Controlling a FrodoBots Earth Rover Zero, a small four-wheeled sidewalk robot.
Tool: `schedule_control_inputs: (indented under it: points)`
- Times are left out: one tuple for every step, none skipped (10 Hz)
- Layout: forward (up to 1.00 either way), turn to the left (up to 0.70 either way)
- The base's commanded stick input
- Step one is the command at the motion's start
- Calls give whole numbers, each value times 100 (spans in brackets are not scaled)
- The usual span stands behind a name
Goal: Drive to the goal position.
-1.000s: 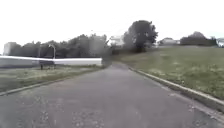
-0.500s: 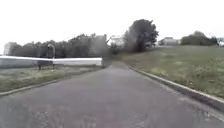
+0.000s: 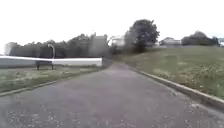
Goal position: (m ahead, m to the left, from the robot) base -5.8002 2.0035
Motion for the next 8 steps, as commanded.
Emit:
schedule_control_inputs:
  points:
    - [70,0]
    - [70,0]
    - [70,0]
    - [70,0]
    - [70,0]
    - [70,0]
    - [70,0]
    - [70,0]
